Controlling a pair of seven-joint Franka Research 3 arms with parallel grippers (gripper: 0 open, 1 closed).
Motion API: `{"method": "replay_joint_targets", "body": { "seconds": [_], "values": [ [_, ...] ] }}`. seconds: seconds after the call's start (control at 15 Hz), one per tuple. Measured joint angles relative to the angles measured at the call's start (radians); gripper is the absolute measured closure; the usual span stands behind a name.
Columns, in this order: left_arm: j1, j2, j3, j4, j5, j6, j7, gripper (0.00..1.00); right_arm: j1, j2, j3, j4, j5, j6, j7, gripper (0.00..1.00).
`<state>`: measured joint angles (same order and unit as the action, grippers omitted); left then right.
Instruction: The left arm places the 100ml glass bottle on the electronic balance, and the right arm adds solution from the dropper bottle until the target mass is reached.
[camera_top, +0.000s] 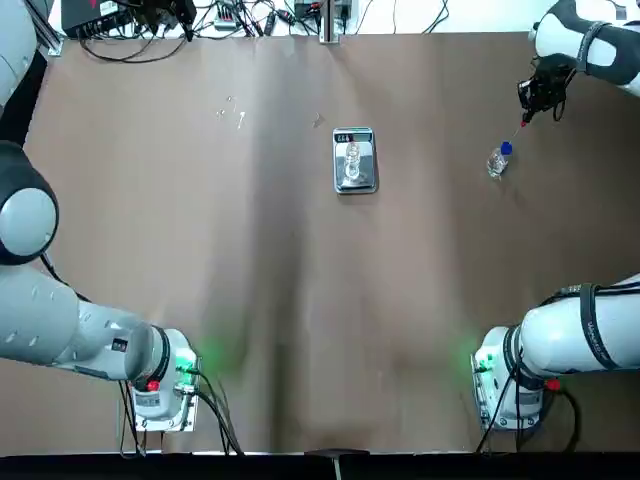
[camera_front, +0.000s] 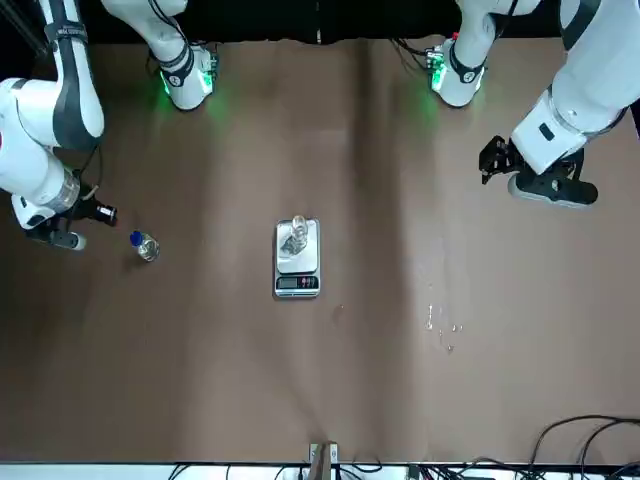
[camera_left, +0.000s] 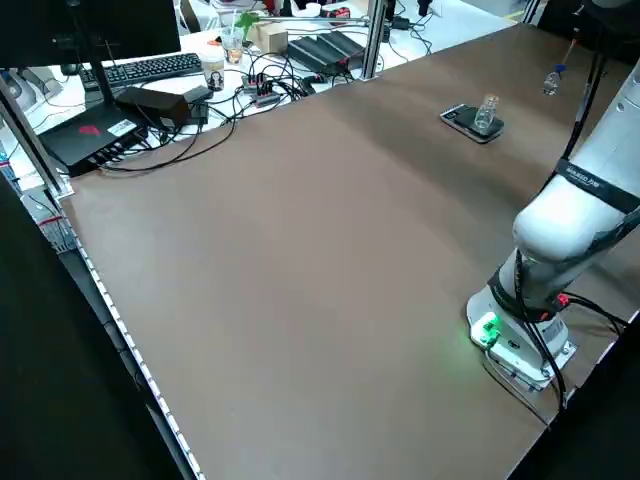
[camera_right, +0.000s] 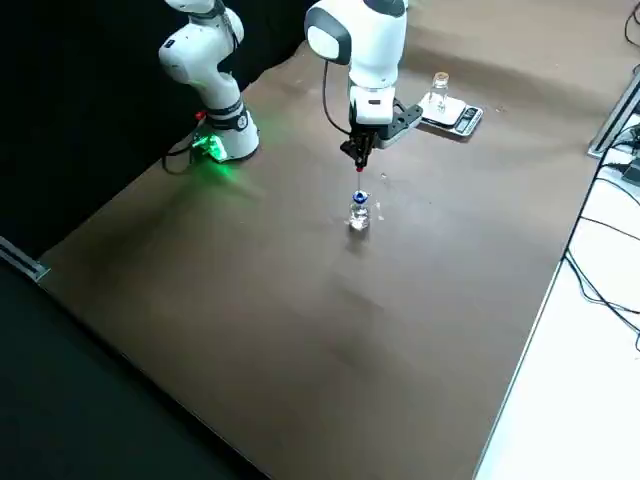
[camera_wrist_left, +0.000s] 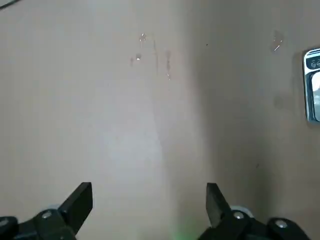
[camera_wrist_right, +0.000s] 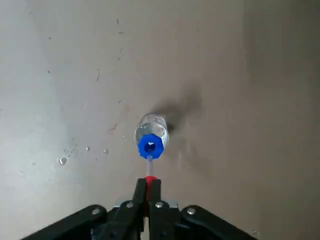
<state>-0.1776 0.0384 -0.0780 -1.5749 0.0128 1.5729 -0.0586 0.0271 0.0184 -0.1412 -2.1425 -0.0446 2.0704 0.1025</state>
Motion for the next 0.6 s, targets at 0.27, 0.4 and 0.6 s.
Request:
{"method": "replay_joint_targets", "body": {
  "seconds": [0.27,0.4,0.6],
  "values": [
    [0.0,0.0,0.001,0.0,0.0,-0.004,-0.093,0.0,0.0,0.0,0.001,-0.003,0.0,0.013,0.0,0.95],
    [0.001,0.0,0.001,0.0,0.0,-0.004,-0.104,0.0,0.0,0.0,0.001,-0.004,0.0,0.018,-0.001,0.95],
    [0.009,0.0,0.001,0.0,0.0,-0.004,-0.104,0.0,0.0,0.0,0.001,-0.005,0.0,0.037,-0.001,0.95]
  ]
}}
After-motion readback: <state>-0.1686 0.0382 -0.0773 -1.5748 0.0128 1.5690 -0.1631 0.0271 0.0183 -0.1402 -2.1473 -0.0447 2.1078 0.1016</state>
